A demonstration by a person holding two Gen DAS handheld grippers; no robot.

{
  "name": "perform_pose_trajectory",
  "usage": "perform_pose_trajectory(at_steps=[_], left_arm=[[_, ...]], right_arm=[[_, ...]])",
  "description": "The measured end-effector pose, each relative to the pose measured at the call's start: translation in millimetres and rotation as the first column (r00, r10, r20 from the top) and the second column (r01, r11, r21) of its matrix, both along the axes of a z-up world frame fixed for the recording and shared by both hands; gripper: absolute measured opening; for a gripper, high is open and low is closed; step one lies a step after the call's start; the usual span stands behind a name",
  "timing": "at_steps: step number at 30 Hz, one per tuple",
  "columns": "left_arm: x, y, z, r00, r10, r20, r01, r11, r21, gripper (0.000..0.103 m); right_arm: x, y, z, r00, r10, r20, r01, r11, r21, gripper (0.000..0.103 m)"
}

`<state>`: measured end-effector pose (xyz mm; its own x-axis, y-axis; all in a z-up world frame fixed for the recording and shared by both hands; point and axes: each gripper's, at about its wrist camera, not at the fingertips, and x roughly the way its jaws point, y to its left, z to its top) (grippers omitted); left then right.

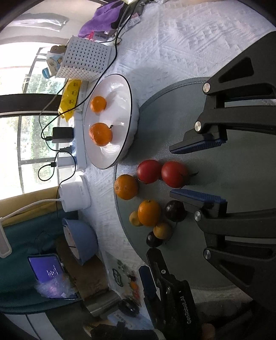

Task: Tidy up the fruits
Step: 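Move both open tools back over the fruit on the gray tray, then grasp a dark plum with the left tool while the right tool grasps a red tomato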

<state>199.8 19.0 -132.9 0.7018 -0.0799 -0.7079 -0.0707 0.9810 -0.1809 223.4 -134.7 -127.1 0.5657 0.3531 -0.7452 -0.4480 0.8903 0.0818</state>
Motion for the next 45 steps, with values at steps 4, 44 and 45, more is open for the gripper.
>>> perform_pose_trajectory(at_steps=[4,44,45], left_arm=[[6.0,0.9,-3.8,1.000,0.013,-0.013,-0.013,1.000,0.011,0.069],[9.7,-18.5,3.1,0.995,-0.102,-0.013,0.101,0.992,-0.076,0.028],[8.5,-19.6,7.3,0.995,-0.104,-0.003,0.103,0.992,-0.071,0.028]], right_arm=[[4.3,0.7,-3.1,1.000,0.003,-0.011,-0.003,1.000,0.001,0.036],[3.9,2.9,4.0,0.998,0.059,-0.003,-0.059,0.997,0.044,0.032],[3.5,2.1,5.3,0.998,0.058,0.001,-0.058,0.997,0.045,0.032]])
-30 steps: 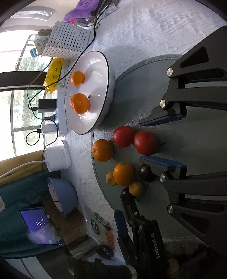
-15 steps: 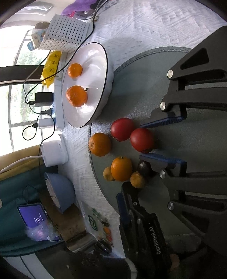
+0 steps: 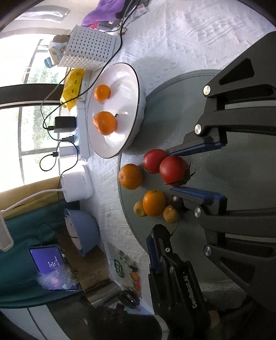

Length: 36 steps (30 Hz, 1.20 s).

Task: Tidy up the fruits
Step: 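Grasp a dark plum with the left tool while the right tool grasps a red tomato, then lower the red tomato into the bowl with the right tool while the left tool carries the plum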

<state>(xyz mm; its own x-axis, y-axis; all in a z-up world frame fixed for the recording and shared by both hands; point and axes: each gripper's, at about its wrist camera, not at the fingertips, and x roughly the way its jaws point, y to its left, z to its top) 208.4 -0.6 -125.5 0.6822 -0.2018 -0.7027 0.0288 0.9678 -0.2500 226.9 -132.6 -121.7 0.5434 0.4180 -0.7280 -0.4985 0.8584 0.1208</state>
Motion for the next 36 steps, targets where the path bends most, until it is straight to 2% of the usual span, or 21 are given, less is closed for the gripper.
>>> perform_pose_trajectory(at_steps=[14,36], left_arm=[[7.9,-18.1,35.0,0.997,-0.018,0.078,0.015,0.999,0.038,0.028],[54.8,-65.7,42.4,0.994,-0.075,0.074,0.071,0.996,0.063,0.028]], right_arm=[[5.7,-19.7,22.4,0.998,-0.024,0.061,0.023,0.999,0.026,0.032],[48.8,-72.6,24.1,0.994,-0.076,0.075,0.072,0.996,0.056,0.032]])
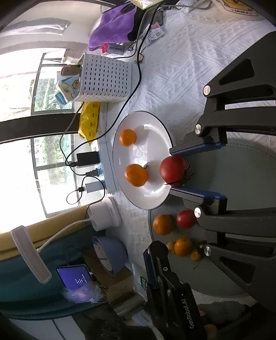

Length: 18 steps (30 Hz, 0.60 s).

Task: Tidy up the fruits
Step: 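Lower the red tomato into the bowl with the right tool while the left tool carries the plum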

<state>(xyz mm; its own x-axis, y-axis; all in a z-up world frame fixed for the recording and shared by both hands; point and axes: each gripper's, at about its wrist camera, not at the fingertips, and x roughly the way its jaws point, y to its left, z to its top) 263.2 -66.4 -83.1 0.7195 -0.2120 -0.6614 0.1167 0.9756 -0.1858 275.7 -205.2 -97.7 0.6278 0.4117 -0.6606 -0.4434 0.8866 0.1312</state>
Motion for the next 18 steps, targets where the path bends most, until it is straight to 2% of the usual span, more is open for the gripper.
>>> perform_pose_trajectory(at_steps=[18], left_arm=[[45.6,-25.4,-13.7,0.998,-0.049,-0.033,0.049,0.999,0.000,0.028]], right_arm=[[31.6,-14.0,-10.5,0.999,-0.013,-0.032,0.015,0.999,0.042,0.032]])
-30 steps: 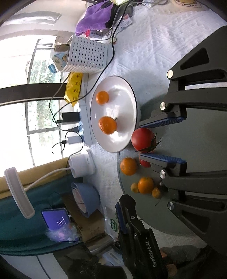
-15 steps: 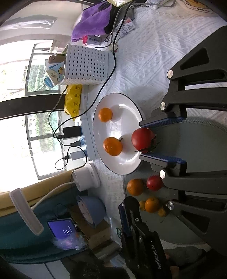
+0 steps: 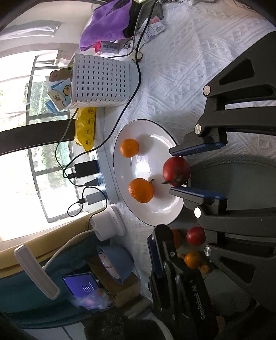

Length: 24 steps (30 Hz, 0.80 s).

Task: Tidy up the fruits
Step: 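Lower the red tomato into the bowl with the right tool while the left tool carries the plum, then lower the dark plum into the bowl and open the left tool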

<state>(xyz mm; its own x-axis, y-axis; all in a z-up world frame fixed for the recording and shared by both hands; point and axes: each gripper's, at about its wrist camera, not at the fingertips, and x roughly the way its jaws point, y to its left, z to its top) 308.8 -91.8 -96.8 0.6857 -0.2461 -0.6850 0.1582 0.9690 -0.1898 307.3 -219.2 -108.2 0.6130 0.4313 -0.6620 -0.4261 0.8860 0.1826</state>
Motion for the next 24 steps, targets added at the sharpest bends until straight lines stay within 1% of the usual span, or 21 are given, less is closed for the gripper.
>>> perform_pose_trajectory(at_steps=[8,16,21,22,24], left_arm=[[18.6,-6.9,-6.3,1.000,-0.021,-0.006,0.021,1.000,-0.006,0.028],[31.0,-7.0,-12.2,1.000,-0.022,-0.022,0.021,1.000,-0.016,0.028],[33.6,-5.2,-11.4,1.000,-0.009,-0.026,0.008,1.000,-0.016,0.030],[33.2,-4.8,-11.1,1.000,-0.006,-0.026,0.006,1.000,-0.016,0.032],[31.8,-2.7,-9.9,1.000,0.002,-0.026,-0.003,1.000,-0.019,0.034]], right_arm=[[10.0,-1.6,-2.0,1.000,-0.004,0.001,0.004,1.000,0.009,0.032],[17.8,-5.5,-5.0,1.000,-0.027,-0.014,0.027,1.000,0.016,0.032],[19.1,-8.8,-5.2,0.998,-0.054,-0.019,0.054,0.998,0.014,0.032],[18.9,-9.2,-5.0,0.998,-0.057,-0.020,0.057,0.998,0.015,0.032],[17.7,-9.4,-4.0,0.998,-0.060,-0.019,0.061,0.998,0.011,0.032]])
